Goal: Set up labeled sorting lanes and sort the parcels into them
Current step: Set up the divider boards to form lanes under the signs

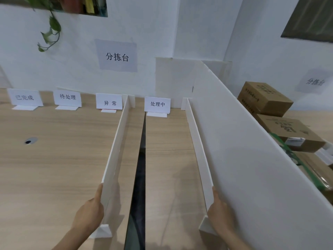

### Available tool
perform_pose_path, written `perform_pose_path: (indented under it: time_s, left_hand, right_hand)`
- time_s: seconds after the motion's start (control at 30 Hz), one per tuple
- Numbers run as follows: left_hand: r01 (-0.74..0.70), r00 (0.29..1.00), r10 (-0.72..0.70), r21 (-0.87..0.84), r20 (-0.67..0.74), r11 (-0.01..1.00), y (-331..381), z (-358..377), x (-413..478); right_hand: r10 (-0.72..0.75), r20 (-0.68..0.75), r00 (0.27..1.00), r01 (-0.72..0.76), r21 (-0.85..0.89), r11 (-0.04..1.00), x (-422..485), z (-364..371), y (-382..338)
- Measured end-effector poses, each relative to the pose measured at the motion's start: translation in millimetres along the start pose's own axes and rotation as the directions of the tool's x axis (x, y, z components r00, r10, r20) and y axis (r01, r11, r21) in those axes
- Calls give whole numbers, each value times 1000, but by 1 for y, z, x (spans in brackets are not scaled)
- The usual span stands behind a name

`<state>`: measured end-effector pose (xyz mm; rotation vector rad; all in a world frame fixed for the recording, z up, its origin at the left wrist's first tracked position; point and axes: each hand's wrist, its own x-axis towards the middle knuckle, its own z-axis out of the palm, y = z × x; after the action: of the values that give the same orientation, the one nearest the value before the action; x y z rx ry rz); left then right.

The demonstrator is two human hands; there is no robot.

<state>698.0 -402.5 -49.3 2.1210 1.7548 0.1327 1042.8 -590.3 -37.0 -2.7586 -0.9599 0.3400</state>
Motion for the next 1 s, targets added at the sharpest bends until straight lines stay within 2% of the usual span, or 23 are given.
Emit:
perform_pose_path:
  time_s: [0.23,0.33,0.5,0.6,1.0]
  left_hand:
    - [-42,998,43,-29,46,999,1,-1,3]
    - [-76,995,77,-13,70,997,1,-5,5]
    - [-100,992,103,-37,68,994,-1,-15,5]
    - [-103,991,106,-47,78,994,-2,-22,6]
    - [-152,984,155,-48,82,987,-24,-45,5]
  right_hand:
    - [-5,15,1000,3,73,997,2,-3,-3]
    - [5,-3,1000,-5,150,989,0,-4,-7]
    - [9,-28,1000,-5,137,991,-3,-6,-16]
    - [26,-44,999,-17,202,979,-11,-14,-27]
    - [5,-37,999,0,135,991,-37,-10,-60]
